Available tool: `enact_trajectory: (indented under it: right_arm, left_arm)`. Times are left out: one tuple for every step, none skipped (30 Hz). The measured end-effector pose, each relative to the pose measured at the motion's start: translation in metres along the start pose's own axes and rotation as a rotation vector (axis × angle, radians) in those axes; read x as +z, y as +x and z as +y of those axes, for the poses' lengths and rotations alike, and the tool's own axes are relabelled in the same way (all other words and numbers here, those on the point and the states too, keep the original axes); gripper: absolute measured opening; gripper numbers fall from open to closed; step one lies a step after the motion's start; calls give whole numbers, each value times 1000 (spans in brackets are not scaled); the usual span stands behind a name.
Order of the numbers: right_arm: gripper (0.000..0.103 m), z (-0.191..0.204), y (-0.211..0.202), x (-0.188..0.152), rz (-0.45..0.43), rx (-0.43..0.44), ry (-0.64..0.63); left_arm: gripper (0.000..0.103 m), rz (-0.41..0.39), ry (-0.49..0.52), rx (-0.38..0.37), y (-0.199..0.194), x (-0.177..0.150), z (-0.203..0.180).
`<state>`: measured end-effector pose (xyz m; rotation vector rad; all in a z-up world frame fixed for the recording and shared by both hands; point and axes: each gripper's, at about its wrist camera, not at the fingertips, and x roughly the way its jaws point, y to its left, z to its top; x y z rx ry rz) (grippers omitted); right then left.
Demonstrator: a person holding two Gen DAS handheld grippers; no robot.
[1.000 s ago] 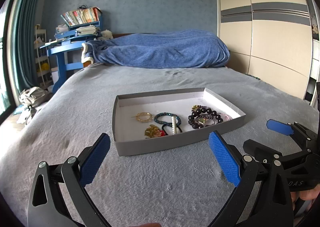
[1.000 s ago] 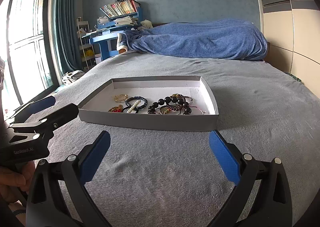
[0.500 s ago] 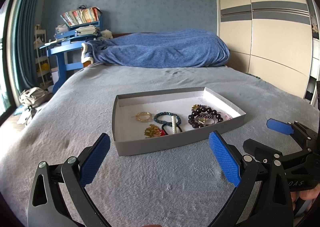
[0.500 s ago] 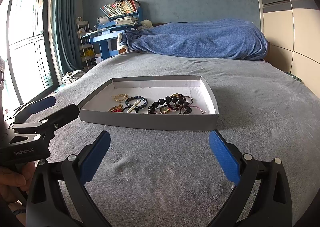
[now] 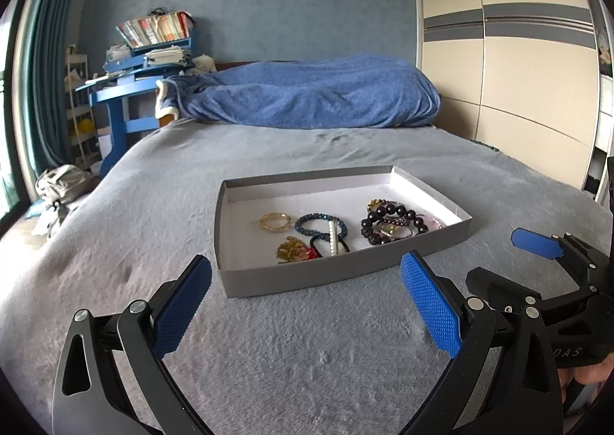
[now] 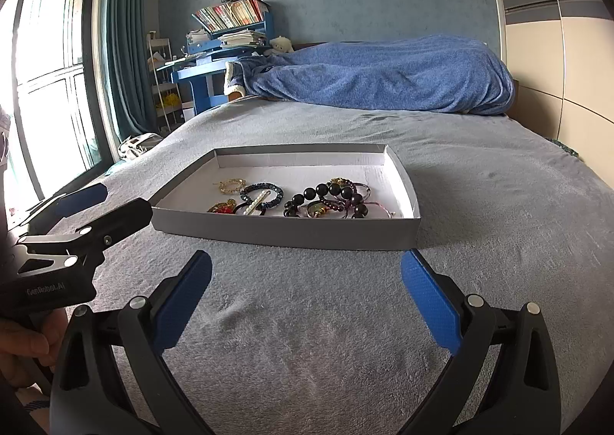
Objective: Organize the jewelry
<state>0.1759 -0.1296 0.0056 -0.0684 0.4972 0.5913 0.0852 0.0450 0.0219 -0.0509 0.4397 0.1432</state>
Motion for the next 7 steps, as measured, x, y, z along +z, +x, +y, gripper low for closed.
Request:
enact_trajectory:
  right_arm:
    - [97,0,1,-1,1,0,0]
    - [97,0,2,-2,3,0,-1]
    - [97,1,3,-3,4,0,-1]
    - [97,1,4,-4,5,-1,-1]
    - [97,1,4,-5,5,-1,-1]
    - [97,1,4,-5,6,-1,-1]
    - [97,1,4,-4,6,-1,-1]
  left_arm:
    - [98,1,-2,0,1,0,0]
    - [98,1,-3,-1,1,-1,0]
    - [98,2,-4,-1,1,-1,1]
    - [98,3,-6,-1,1,-1,2]
    - [98,4,-6,-2,1,-1,2]
    - [98,4,-7,-2,1,-2,2]
    - [98,4,-8,-2,1,-2,2]
